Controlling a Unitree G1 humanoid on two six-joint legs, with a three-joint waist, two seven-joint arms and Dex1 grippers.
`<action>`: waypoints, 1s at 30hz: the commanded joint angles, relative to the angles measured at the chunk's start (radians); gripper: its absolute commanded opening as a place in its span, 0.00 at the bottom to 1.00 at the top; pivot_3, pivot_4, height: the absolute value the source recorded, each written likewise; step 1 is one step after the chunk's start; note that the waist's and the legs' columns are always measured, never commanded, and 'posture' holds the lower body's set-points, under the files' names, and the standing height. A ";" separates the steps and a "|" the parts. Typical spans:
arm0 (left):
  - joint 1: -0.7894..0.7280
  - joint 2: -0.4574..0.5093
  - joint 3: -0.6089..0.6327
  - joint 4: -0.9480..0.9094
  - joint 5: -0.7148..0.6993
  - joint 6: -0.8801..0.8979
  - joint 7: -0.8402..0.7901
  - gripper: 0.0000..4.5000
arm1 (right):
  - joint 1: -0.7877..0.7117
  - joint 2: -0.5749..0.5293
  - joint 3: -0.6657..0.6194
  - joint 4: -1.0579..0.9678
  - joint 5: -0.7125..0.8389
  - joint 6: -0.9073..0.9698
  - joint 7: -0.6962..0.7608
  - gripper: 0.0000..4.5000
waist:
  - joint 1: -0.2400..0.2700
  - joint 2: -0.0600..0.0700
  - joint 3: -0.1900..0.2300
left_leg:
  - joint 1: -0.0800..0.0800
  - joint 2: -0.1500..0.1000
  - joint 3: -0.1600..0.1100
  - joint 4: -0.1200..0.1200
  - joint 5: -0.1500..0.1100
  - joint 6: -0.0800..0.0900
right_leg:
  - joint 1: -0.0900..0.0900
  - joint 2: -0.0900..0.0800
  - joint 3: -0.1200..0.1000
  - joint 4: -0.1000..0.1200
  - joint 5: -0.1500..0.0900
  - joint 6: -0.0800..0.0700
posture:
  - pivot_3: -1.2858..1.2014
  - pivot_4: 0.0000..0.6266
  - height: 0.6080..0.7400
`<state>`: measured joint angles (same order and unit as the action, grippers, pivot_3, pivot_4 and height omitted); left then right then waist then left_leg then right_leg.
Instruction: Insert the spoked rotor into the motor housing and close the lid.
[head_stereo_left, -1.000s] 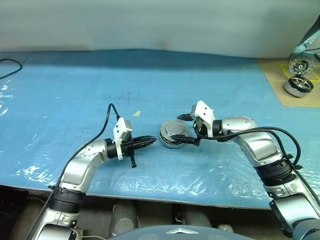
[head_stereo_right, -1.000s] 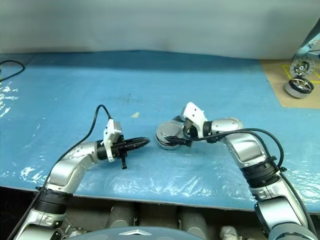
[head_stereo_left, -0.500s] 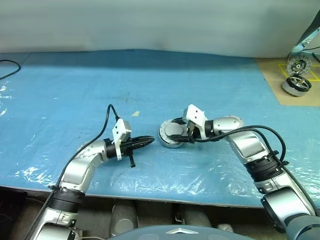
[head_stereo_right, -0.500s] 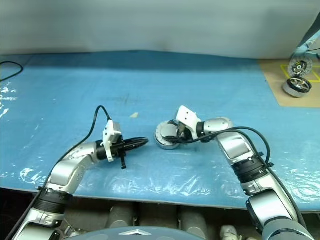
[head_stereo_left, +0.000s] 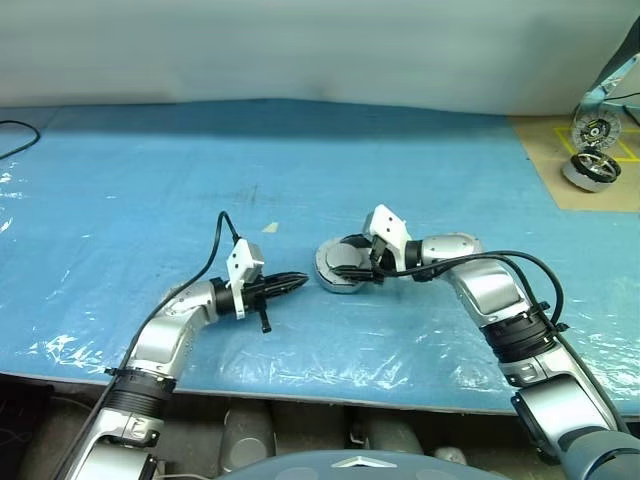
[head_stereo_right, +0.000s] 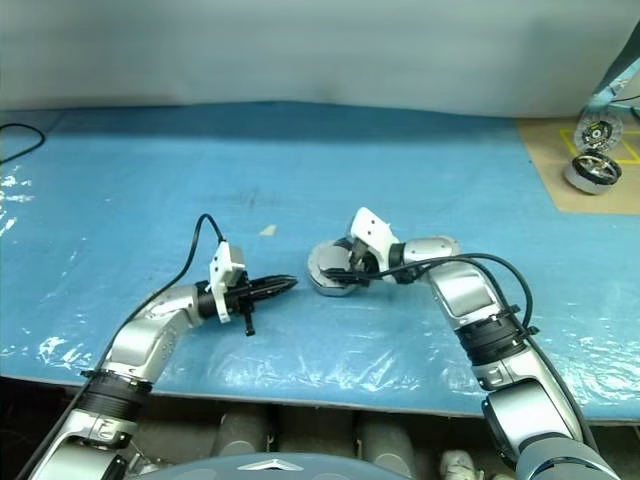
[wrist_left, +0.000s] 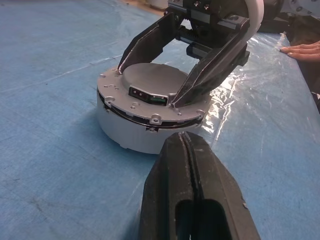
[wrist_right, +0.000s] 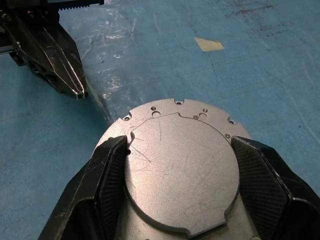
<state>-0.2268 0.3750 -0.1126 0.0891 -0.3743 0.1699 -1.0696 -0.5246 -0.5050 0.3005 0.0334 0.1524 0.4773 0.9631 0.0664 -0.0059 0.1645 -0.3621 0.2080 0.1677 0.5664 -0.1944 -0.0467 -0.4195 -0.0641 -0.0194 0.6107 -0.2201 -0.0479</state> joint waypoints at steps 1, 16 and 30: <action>-0.004 -0.001 0.014 -0.013 -0.017 -0.019 -0.009 0.00 | 0.010 0.018 0.032 0.016 -0.046 -0.012 -0.034 0.66 | -0.001 0.000 0.000 | 0.001 0.000 0.000 0.000 0.000 0.000 | 0.001 0.000 0.000 0.000 0.000 0.000 | 0.52 0.24 1.00; 0.013 0.007 0.012 -0.110 -0.026 0.037 0.030 0.00 | 0.017 0.093 0.090 0.173 -0.120 -0.012 -0.092 0.66 | -0.029 -0.002 -0.002 | 0.017 0.000 0.002 -0.004 -0.002 0.002 | 0.017 0.000 0.002 -0.002 0.000 0.000 | 0.52 0.24 1.00; -0.017 0.000 0.016 -0.130 -0.027 0.075 0.066 0.00 | 0.030 0.153 0.031 0.294 -0.076 0.069 -0.120 0.66 | -0.028 -0.007 -0.009 | 0.030 -0.001 0.001 -0.008 -0.002 0.002 | 0.025 0.000 0.004 -0.005 -0.005 0.008 | 0.52 0.24 1.00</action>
<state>-0.2293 0.3760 -0.1121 -0.0110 -0.3813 0.2478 -1.0082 -0.5418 -0.3533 0.2966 0.1958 0.1060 0.4532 0.8706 0.0379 -0.0131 0.1556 -0.3326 0.2072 0.1690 0.5576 -0.1965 -0.0444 -0.3946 -0.0641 -0.0152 0.6058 -0.2249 -0.0402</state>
